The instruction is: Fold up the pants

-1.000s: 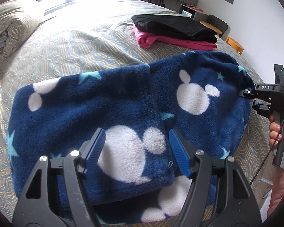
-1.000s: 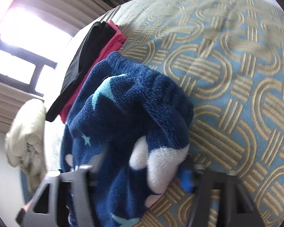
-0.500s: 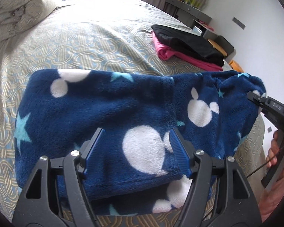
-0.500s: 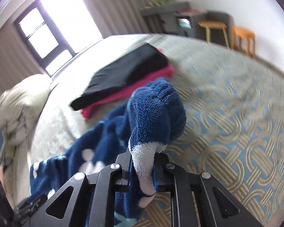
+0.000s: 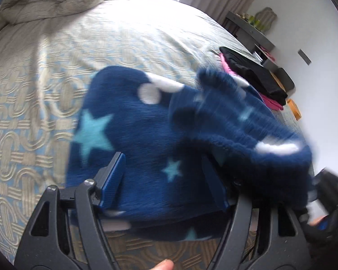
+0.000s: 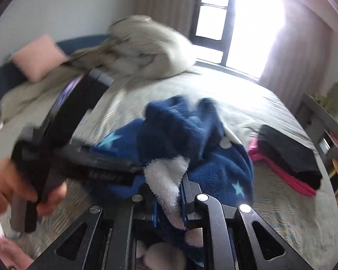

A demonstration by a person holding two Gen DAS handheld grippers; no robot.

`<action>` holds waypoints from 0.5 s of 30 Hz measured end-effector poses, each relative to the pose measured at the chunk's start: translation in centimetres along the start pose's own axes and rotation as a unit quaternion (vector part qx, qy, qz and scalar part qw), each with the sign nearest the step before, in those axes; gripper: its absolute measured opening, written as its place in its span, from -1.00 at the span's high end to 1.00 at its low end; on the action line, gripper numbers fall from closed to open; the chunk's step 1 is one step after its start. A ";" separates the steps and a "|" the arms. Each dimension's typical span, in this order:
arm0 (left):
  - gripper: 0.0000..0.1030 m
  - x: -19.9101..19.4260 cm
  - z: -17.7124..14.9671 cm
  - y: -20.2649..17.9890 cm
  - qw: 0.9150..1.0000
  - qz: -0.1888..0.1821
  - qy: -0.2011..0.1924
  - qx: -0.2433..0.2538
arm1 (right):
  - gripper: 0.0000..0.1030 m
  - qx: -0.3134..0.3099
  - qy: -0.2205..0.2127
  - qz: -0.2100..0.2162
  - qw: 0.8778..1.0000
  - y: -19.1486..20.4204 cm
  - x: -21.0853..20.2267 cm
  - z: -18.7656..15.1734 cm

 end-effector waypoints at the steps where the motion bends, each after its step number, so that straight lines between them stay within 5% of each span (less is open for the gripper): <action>1: -0.38 -0.1 -0.2 0.6 1.000 0.004 0.000 -0.001 | 0.73 -0.009 0.012 0.001 1.000 0.6 0.9 -0.4; 9: -0.38 -0.9 -0.9 2.4 0.999 -0.042 0.003 -0.031 | 0.71 -0.014 0.065 0.029 0.997 0.9 4.0 -2.2; 15: -0.38 -1.7 -1.8 0.8 0.987 -0.148 0.037 -0.046 | 0.68 -0.007 0.068 0.039 0.997 0.5 4.3 -2.3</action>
Point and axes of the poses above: each gripper's, at about its wrist camera, not at the fingertips, and x roughly the way its jaws point, y to its left, z to its top, the point moved 9 cm from there along x, roughly the way its jaws point, and after that the axes turned 15 degrees about y, right-handed, at the moved point
